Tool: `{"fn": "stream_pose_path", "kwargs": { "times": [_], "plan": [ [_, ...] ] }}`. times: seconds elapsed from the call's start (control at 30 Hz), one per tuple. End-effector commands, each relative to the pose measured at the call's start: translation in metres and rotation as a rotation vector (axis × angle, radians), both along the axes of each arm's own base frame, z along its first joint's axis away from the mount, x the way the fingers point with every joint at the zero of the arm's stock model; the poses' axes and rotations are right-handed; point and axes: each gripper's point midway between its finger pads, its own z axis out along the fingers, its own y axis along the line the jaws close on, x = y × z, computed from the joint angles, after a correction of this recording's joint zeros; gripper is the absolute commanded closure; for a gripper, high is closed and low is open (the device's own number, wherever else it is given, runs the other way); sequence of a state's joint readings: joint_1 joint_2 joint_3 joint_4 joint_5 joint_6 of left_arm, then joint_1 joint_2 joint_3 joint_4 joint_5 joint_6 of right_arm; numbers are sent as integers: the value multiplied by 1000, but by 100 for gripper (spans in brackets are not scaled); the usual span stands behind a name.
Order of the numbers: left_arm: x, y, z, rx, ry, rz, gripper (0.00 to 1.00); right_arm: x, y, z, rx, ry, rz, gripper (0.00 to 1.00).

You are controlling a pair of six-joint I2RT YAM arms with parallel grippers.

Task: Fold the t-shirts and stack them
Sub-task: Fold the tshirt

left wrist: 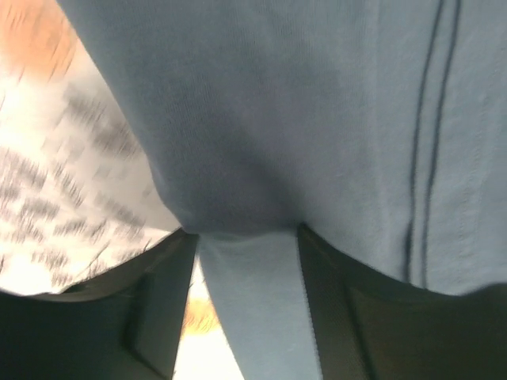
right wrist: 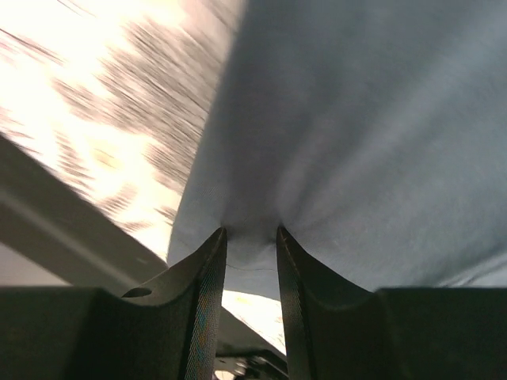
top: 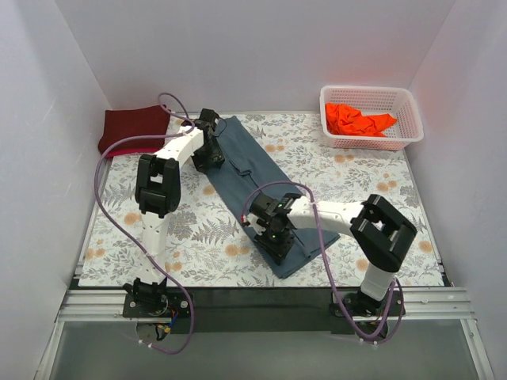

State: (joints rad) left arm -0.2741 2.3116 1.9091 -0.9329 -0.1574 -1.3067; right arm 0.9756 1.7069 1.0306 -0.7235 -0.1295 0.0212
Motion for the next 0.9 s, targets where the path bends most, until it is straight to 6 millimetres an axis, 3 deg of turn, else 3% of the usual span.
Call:
{"fn": "stream_pose_path", "kwargs": {
  "times": [0.0, 0.03, 0.07, 0.23, 0.4, 0.5, 0.6, 0.63, 0.67, 0.87],
  "plan": [
    [31, 4, -38, 45, -39, -55, 45, -16, 52, -11, 119, 102, 76, 62],
    [41, 0, -32, 33, -65, -64, 44, -18, 61, -9, 135, 109, 94, 62],
    [43, -3, -39, 28, -60, -76, 43, -15, 75, -9, 153, 118, 102, 62],
    [64, -15, -43, -10, -107, -103, 35, -4, 100, -12, 171, 106, 124, 61],
    [85, -28, -30, -59, -193, -118, 27, 1, 131, 14, 273, 119, 147, 59],
    [97, -29, -14, -57, -250, -139, 20, 10, 136, 28, 275, 82, 142, 54],
    [103, -27, 7, -42, -299, -155, 13, 22, 121, 40, 248, 19, 109, 50],
    [104, -27, 22, -42, -327, -157, 11, 27, 115, 44, 244, 5, 87, 49],
    [105, -26, 30, -36, -340, -158, 9, 31, 109, 57, 265, -13, 50, 48],
    [92, -21, 107, -72, -432, -90, 9, 80, 26, 82, 279, -74, -272, 45]
  ]
}}
